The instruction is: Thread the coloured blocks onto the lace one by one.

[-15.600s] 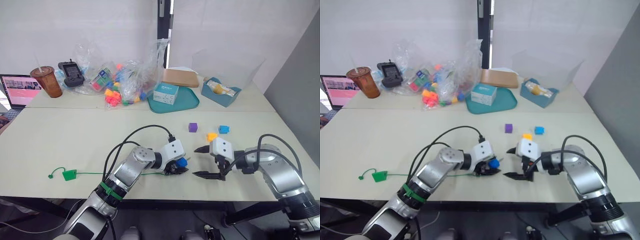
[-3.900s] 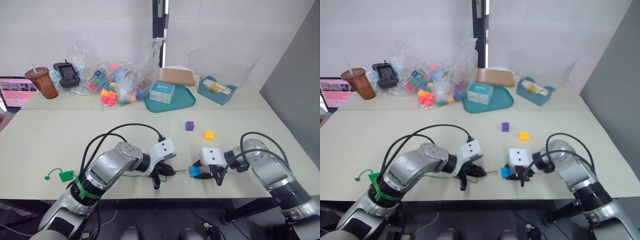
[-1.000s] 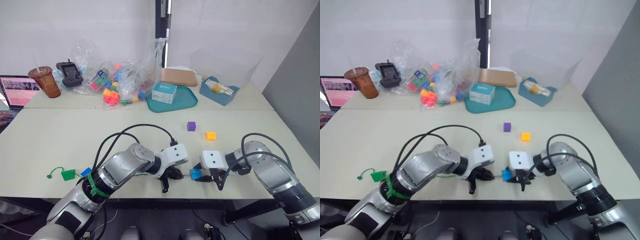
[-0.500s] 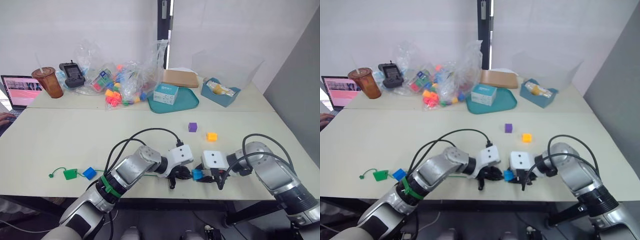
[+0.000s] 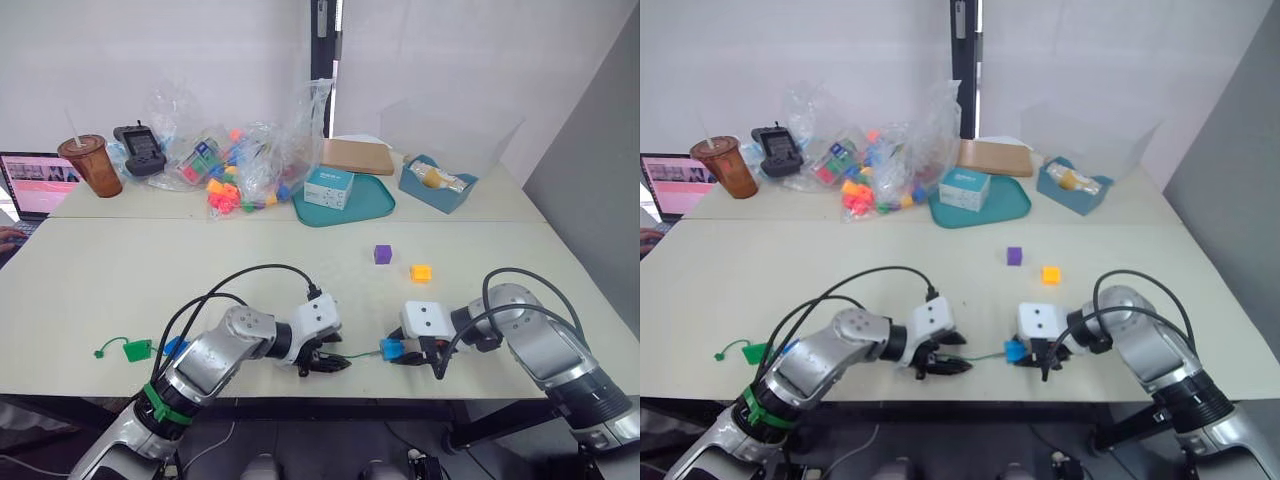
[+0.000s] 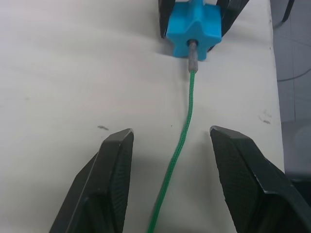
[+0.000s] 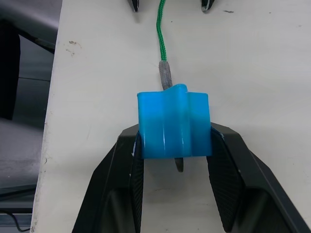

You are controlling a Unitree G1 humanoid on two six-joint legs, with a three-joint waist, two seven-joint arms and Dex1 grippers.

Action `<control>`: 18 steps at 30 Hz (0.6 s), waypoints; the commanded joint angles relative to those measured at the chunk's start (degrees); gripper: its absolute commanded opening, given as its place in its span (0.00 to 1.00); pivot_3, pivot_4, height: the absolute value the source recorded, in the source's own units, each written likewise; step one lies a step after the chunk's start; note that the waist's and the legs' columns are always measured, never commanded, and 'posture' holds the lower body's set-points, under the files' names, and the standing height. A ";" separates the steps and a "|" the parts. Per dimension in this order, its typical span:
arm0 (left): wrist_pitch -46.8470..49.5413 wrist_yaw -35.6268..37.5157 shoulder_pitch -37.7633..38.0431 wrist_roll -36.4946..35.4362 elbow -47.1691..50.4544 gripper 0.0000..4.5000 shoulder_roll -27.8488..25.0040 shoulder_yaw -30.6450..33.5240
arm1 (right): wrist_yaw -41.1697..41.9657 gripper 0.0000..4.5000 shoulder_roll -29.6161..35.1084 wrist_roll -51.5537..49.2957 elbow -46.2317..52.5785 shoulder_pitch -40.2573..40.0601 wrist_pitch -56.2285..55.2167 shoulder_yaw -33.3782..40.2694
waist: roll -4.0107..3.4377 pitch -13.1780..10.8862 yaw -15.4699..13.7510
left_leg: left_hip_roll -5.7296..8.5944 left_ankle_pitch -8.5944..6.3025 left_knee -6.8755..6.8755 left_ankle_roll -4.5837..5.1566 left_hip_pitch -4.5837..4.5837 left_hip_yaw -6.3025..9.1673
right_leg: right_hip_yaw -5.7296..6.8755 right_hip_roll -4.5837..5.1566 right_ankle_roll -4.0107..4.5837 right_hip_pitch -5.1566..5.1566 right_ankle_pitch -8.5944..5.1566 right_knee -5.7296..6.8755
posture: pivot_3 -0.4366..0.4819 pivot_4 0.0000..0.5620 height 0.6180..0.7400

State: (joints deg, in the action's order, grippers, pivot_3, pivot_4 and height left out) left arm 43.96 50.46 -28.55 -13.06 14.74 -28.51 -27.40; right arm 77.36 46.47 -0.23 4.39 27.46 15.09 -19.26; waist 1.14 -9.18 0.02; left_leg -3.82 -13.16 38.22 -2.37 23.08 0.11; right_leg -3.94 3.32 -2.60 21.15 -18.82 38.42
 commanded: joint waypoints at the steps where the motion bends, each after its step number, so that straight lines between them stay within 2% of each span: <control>1: -1.80 -0.85 -0.08 2.22 -1.69 0.59 1.23 -2.04 | 0.36 0.29 -0.31 0.95 -0.65 -0.65 0.22 -2.06 | 0.00 0.00 0.01 | 0.00 0.00 0.00 0.00 0.00 0.00 | 0.00 -0.01 0.00 0.00 0.00 0.00 | 0.48 0.27 1.00; 4: -4.39 0.06 0.18 4.46 -3.61 0.40 0.94 -3.87 | 0.31 0.29 -0.25 0.80 -0.47 -0.42 0.36 -1.97 | 0.00 0.00 0.00 | 0.00 0.00 -0.01 0.01 -0.05 0.00 | 0.00 -0.01 0.00 -0.03 0.00 0.00 | 0.48 0.27 1.00; 9: -4.10 0.85 0.92 3.87 -3.95 0.03 2.54 -3.92 | 0.22 0.29 -0.19 0.77 -0.49 0.01 0.42 -1.72 | 0.01 0.01 0.01 | -0.01 -0.01 -0.02 0.02 -0.09 0.00 | 0.00 -0.01 0.00 -0.07 0.00 -0.02 | 0.48 0.27 1.00; 10: -4.49 1.09 0.90 3.99 -4.03 0.01 2.81 -4.15 | 0.16 0.29 -0.22 0.76 -0.61 0.17 0.44 -1.63 | 0.01 0.01 0.01 | -0.01 -0.01 -0.02 0.02 -0.09 0.00 | 0.00 -0.01 0.00 -0.07 0.00 -0.02 | 0.48 0.27 1.00; 18: -6.64 -0.26 -2.46 4.36 -7.05 0.01 9.02 -2.92 | 0.04 0.29 0.02 0.91 -0.68 -0.20 0.26 -1.64 | 0.01 0.01 -0.06 | 0.00 -0.01 -0.01 0.02 -0.07 0.00 | 0.00 0.00 0.00 -0.08 0.00 -0.03 | 0.48 0.27 1.00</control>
State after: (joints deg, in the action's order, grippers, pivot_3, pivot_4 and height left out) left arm 37.71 50.54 -29.73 -9.08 7.99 -20.49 -29.80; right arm 77.42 46.53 -0.20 3.91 28.15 15.14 -19.51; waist 1.15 -9.18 -0.04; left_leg -3.82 -13.17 38.20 -2.36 23.01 0.11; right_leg -3.94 3.32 -2.60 21.08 -18.82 38.38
